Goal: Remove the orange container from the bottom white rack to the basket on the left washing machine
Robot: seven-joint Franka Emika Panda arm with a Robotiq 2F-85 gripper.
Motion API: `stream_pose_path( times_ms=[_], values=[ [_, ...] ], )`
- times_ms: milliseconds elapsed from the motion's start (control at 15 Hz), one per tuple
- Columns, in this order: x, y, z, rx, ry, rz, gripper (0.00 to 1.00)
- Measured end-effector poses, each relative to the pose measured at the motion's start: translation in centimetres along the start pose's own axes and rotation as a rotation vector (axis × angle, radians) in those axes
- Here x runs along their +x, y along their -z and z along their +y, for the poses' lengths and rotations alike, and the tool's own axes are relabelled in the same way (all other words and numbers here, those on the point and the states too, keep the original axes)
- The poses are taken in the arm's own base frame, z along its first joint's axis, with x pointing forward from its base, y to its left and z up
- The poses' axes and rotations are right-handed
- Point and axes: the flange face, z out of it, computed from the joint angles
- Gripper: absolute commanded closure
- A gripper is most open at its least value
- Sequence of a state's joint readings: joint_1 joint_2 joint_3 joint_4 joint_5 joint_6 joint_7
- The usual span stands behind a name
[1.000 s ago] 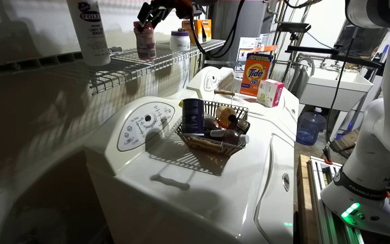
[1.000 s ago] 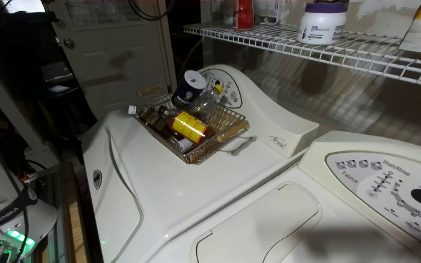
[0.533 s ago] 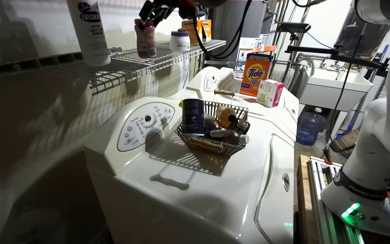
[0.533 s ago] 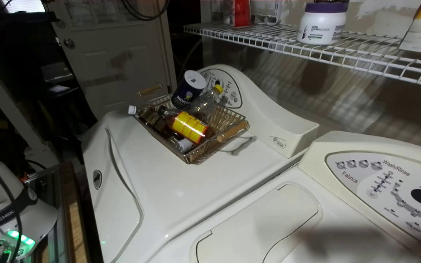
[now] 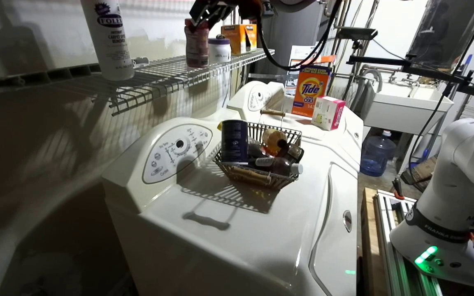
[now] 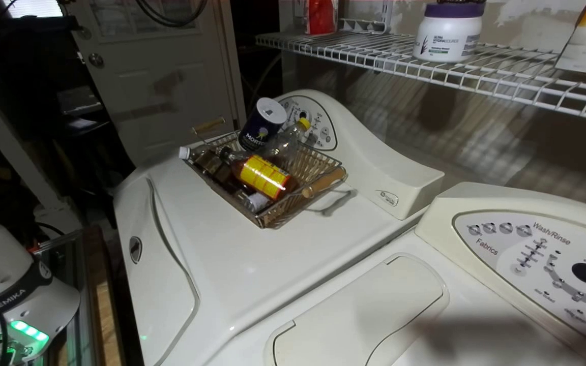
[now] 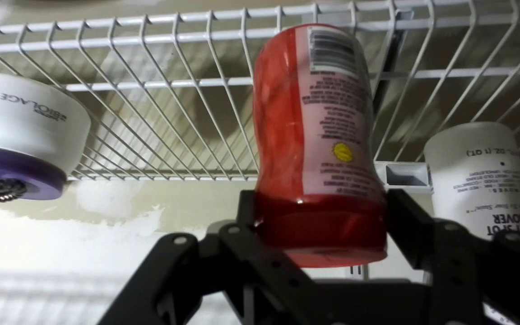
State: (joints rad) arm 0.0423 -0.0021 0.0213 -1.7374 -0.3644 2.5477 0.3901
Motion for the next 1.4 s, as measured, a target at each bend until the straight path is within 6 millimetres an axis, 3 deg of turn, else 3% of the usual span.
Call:
stream_pose_path(
  times_ms=[333,933,1400],
  values=[
    [-4.9,1.3,1.5,-0.145,-0.113,-0.008,0.52],
    [-15.0,-0.2,4.2,-0.283,-0.271,-0.161,0.52],
    [-18.6,-3.2,7.5,-0.275,-0.338,-0.175,0.52]
  ],
)
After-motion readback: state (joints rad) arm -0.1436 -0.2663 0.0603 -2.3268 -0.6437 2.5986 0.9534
